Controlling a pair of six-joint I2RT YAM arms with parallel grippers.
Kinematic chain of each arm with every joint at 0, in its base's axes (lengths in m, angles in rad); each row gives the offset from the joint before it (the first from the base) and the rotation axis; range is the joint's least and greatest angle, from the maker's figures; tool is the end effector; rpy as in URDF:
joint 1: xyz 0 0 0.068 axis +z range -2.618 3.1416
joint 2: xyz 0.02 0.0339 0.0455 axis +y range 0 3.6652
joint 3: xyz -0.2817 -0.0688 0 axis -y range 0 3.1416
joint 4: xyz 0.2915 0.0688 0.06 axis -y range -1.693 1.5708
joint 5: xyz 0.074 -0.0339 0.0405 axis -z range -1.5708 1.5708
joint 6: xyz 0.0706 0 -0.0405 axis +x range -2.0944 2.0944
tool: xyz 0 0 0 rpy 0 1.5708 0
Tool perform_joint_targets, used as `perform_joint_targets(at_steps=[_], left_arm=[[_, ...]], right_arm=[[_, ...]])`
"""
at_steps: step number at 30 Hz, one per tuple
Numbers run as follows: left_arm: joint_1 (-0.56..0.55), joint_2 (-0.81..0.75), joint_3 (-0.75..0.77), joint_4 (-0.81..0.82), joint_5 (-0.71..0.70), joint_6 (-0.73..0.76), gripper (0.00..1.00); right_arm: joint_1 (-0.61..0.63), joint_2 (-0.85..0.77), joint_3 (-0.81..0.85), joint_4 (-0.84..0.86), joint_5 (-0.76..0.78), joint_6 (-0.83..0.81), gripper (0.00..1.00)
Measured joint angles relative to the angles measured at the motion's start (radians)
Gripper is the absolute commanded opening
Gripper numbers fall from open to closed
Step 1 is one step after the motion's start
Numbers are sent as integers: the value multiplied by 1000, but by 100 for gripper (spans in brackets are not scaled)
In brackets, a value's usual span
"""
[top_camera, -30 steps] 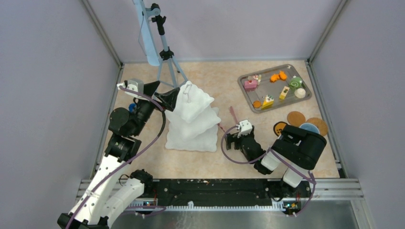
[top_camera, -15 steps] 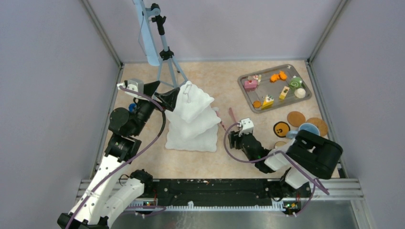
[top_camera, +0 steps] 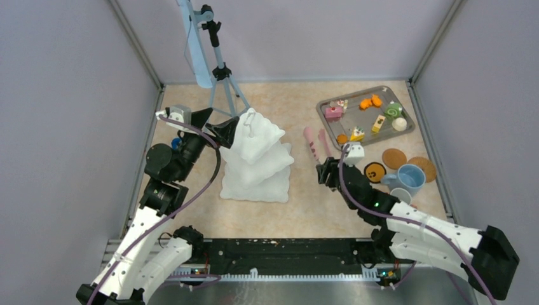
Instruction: Serve the afternoon tea
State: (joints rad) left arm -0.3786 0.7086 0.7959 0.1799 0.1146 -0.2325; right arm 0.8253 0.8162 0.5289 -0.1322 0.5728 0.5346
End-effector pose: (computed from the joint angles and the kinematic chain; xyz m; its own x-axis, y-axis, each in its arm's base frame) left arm 0.2110 -0.0926 0.4201 0.1305 -0.2983 -0.9455 0.5136 0.8361 -0.1929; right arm 0.1946 0.1543 0.2394 -0.3813 0.2182 -0.8983 -0.1016 0.9560 0.2754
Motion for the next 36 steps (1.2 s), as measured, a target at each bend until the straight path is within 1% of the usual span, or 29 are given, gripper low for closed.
perform_joint_targets(at_steps=[4,7,9,11,14,15,21,25,36], left_arm=[[0,-7,0,0,0,0,99],[0,-13,0,0,0,-1,99],[-2,-13,0,0,0,-1,99],[-6,-12,-1,0,0,-1,99],[-19,-12,-4,0,-7,0,99],[-24,-12,-5,0,-8,0,99],[-48,-13,-5,0,-22,2,99],[-70,-13,-5,0,-29,8,99],[-87,-19,-5,0,-44,23,99]], right_arm=[[-130,12,213,-274,-38,9,52],[-287,98,371,-412,-133,-25,51],[-392,177,458,-472,-198,-56,51],[-464,263,525,-519,-248,-83,51],[-528,339,570,-585,-293,-114,51],[-557,358,584,-631,-319,-129,50],[-595,368,591,-684,-335,-143,48],[-600,419,591,-674,-348,-147,48],[-601,553,593,-631,-345,-146,52]])
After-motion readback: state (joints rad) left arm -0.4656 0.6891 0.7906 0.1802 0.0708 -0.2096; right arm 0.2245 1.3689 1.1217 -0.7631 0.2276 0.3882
